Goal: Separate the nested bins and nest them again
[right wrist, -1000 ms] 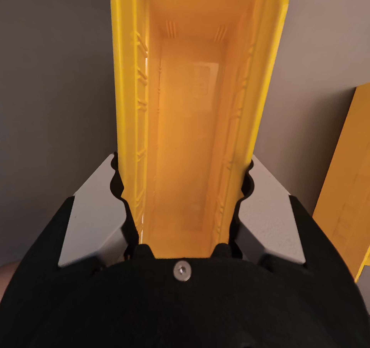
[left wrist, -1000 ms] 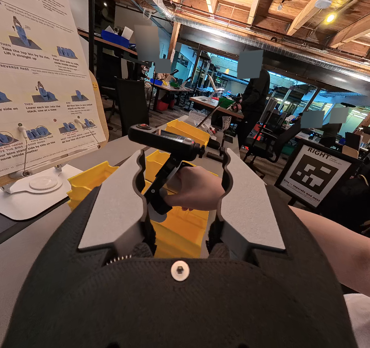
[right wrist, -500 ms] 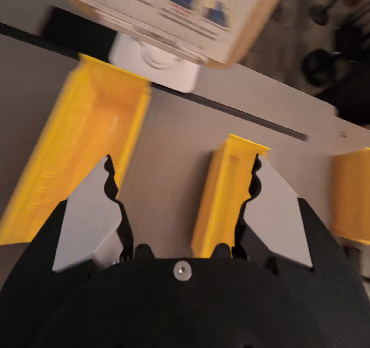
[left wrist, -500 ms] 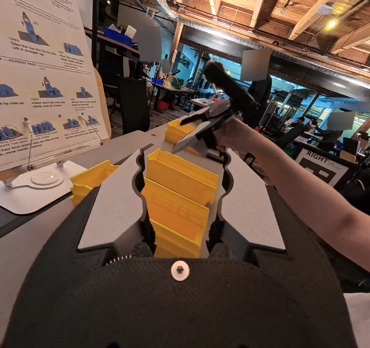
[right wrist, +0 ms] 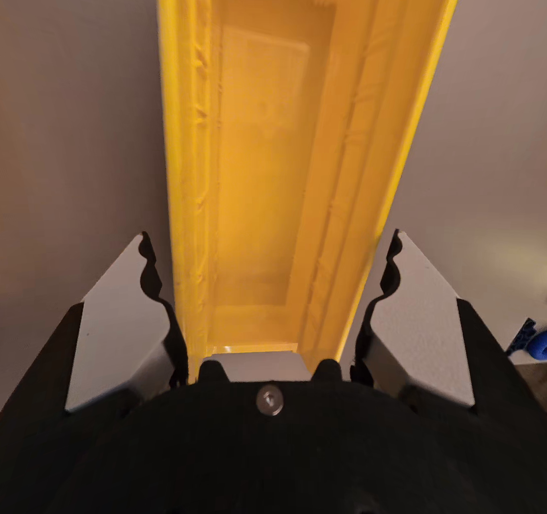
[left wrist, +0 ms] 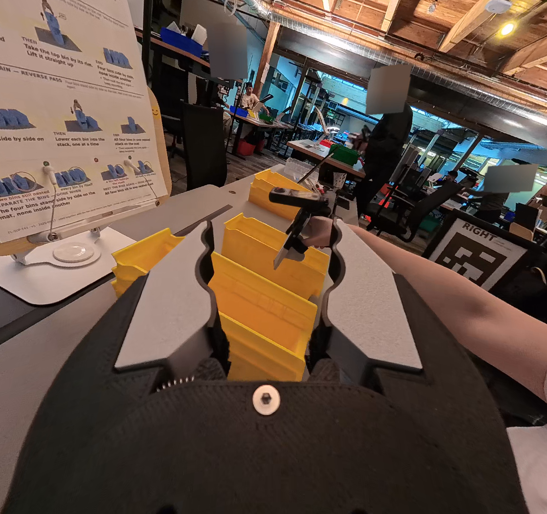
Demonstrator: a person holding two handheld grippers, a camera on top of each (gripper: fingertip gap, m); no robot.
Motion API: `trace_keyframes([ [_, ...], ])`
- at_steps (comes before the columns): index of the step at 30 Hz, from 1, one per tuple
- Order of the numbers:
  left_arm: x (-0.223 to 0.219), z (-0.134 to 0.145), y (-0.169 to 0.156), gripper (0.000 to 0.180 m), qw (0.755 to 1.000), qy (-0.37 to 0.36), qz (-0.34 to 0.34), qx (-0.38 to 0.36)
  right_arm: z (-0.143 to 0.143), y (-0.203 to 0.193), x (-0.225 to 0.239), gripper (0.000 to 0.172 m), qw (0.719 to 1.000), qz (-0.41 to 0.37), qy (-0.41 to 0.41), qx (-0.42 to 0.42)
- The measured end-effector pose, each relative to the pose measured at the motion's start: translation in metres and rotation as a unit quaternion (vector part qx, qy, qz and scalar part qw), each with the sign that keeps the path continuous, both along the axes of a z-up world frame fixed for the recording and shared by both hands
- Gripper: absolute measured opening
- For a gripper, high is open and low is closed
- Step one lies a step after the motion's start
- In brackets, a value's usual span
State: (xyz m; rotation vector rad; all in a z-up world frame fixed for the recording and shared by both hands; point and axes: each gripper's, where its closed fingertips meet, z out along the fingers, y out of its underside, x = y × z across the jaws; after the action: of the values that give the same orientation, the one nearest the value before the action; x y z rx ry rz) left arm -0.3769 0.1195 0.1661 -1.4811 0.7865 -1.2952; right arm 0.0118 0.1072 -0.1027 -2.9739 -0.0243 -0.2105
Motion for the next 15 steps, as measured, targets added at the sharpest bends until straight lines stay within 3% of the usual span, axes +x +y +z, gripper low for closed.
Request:
trace_keyframes([
  [6,0.004,-0.006,0.007,0.078,1.000,0.007,0.001,-0.011,-0.013,-0.002,-0.001,0.150,0.996,-0.056,0.064,-0.015],
  [15,0.012,-0.008,0.002,0.078,1.000,0.018,-0.006,-0.005,-0.007,-0.002,-0.001,0.127,0.997,-0.055,0.051,-0.009],
])
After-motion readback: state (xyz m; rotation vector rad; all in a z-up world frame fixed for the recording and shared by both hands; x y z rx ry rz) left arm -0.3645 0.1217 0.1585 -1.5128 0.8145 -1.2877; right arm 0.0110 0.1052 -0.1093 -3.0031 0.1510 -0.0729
